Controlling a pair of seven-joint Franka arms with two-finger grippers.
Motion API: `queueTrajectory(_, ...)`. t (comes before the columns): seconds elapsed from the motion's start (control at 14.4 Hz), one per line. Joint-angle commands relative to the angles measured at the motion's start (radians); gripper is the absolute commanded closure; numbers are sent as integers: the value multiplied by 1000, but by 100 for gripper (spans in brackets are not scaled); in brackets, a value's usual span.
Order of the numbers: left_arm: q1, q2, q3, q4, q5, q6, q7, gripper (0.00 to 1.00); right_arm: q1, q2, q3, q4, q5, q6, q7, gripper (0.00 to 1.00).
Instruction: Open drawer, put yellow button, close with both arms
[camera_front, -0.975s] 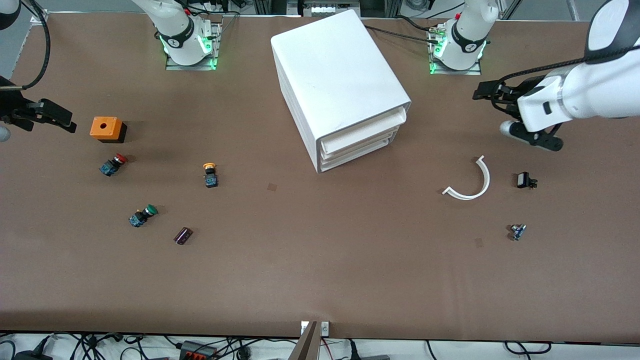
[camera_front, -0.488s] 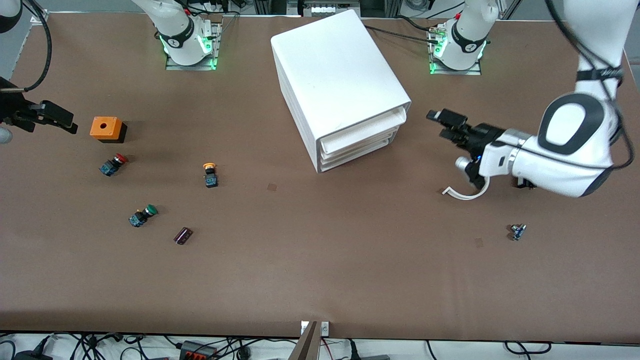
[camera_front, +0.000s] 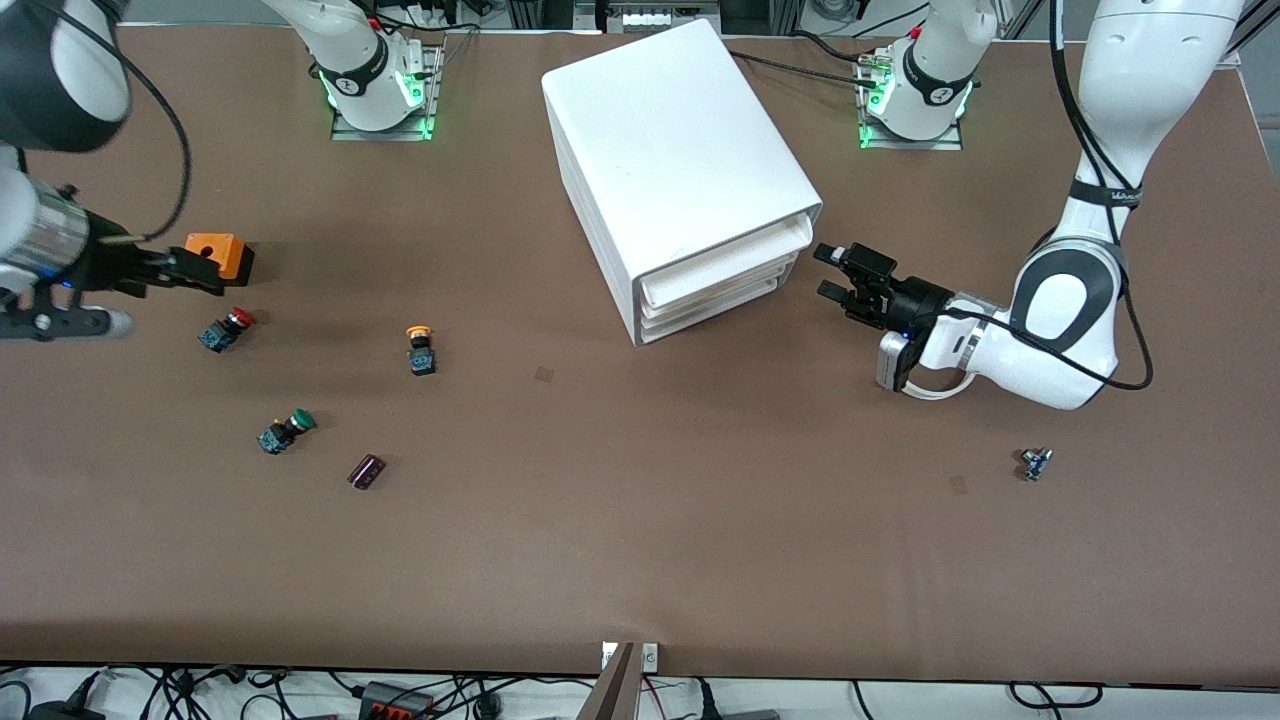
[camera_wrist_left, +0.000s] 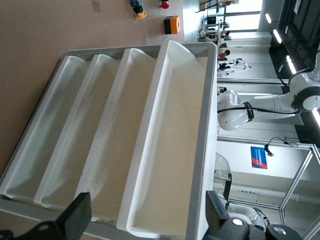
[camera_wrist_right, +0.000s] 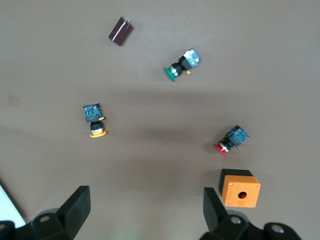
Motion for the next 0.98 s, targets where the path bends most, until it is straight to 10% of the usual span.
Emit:
queueTrajectory(0.0, -2, -22, -2, -86, -54, 50, 124, 0, 67, 84, 0, 5, 17, 29, -21, 0)
queueTrajectory(0.7, -49, 1, -2, -179, -157, 92, 218, 41, 199, 242, 0, -181, 20, 424, -83, 0)
queueTrajectory(0.91, -54, 1, -2, -179, -156, 90, 218, 74, 206, 270, 0, -205, 25, 435, -83, 0)
